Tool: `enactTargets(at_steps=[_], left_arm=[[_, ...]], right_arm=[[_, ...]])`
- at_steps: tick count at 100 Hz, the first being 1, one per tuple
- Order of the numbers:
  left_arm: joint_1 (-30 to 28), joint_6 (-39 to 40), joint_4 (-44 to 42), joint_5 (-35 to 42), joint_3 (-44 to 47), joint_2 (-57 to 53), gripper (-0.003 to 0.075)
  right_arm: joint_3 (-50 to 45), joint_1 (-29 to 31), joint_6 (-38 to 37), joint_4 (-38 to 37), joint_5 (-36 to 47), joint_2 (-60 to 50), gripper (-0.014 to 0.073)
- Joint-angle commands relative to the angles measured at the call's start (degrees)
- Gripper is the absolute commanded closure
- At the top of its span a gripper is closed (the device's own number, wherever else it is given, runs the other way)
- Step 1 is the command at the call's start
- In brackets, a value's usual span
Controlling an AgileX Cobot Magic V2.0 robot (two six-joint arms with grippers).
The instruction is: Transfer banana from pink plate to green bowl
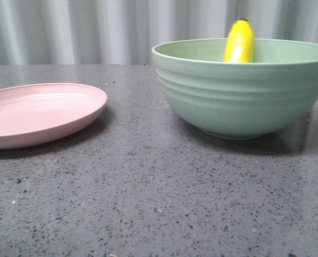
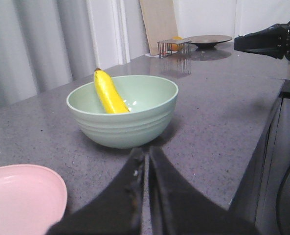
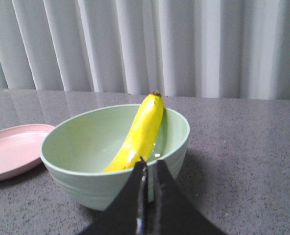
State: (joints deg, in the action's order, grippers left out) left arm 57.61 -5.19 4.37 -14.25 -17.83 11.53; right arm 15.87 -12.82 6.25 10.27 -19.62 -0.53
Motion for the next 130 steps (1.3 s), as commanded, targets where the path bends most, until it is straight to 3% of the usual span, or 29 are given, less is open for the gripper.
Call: enactTargets(at_steps=[1, 32, 47, 73, 83, 98, 130], left_arm=[[0.31, 0.44, 0.59, 4.52, -0.36, 0.45, 0.0741], [0.31, 0.44, 0.59, 4.88, 3.53, 0.45, 0.0741], [-1.81, 0.44, -1.59, 10.93, 5.53, 0.45, 0.0741], [-20.20, 0.44, -3.35, 30.81, 12.03, 0.45, 0.0741], [-28.64, 0.44, -3.68, 34.07, 14.35, -0.02, 0.0741], [-38.68, 3.19, -3.68, 33.78, 18.62, -3.35, 0.0741], [-51.16, 4.48, -4.37, 14.25, 18.45, -13.31, 0.0741]], right_arm=[[0.56, -0.12, 0.75, -0.44, 4.52, -0.26, 0.0665], [-0.30, -0.12, 0.75, -0.44, 4.07, -0.26, 0.0665], [-0.30, -0.12, 0.75, -0.44, 4.07, -0.26, 0.0665], [-0.30, -0.12, 0.75, -0.44, 4.07, -0.26, 0.0665], [-0.30, -0.12, 0.75, -0.44, 4.07, -0.26, 0.0665], [-0.30, -0.12, 0.75, -0.44, 4.07, -0.26, 0.0665], [-0.30, -0.12, 0.75, -0.44, 4.07, -0.16, 0.0665]])
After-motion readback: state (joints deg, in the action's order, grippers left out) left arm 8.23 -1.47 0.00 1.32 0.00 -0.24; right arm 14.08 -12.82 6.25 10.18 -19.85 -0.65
